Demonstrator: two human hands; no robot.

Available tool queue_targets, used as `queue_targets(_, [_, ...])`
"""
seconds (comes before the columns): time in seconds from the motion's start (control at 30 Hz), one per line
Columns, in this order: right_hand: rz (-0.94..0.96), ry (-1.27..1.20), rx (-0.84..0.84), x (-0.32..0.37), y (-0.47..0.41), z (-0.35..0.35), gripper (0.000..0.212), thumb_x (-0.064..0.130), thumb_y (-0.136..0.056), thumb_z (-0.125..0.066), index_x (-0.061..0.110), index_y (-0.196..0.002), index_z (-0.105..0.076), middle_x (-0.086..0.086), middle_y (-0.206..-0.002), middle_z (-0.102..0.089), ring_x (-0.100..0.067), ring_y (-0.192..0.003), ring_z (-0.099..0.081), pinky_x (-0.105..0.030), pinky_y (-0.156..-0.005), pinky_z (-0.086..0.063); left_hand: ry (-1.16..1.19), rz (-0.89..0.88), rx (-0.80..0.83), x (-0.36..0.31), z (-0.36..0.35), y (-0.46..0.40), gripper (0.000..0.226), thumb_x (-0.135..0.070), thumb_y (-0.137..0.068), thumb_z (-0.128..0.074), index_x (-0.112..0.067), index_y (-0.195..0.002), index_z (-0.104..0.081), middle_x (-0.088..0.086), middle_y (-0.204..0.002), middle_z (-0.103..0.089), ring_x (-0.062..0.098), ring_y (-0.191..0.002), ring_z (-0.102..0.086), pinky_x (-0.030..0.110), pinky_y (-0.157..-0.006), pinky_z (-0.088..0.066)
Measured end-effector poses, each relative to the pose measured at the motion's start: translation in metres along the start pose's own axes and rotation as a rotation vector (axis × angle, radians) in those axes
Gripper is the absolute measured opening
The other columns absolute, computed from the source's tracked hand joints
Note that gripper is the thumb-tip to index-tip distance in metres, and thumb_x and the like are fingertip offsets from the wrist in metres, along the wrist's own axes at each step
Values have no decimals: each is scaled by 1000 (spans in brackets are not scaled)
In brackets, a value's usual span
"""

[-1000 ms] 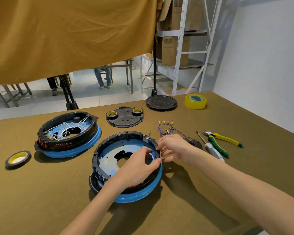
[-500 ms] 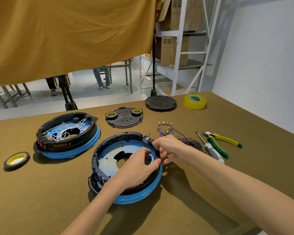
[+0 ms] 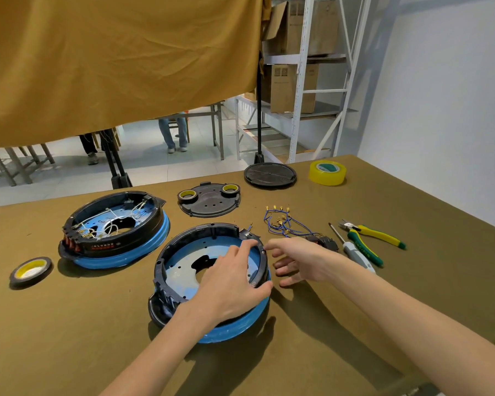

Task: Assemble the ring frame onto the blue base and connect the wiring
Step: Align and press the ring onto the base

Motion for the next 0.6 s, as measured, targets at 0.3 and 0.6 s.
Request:
queue_targets(0.3, [-20,1,79,0,5,-10,41,42,-94,-68,4,-109,-62,-14,-110,-66,-24,-99,-67,-38,-69,-62,-184,154,141,9,-15,12,96,-76,-85,-53,-24,-155,-12,5,-135,-45,18,-95,-54,28,-70,-44])
queue_targets(0.6, [72,74,83,8,-4,-9,39,39,-96,-64,3,-111,-63,-13,-103,-67,-21,-86,-66,-31,-72,-61,187,399,418,46,-20,-1,123,-89,-69,-60,-16,-157,-14,1,-132,-50,14,-107,-51,26,-78,-42])
Point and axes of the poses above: each hand's wrist, its own y-axis away from the middle knuckle, its own z-axis out of the back of the hand, x = y × z, the point moved 8 cm from there along -y, towards the middle knuckle
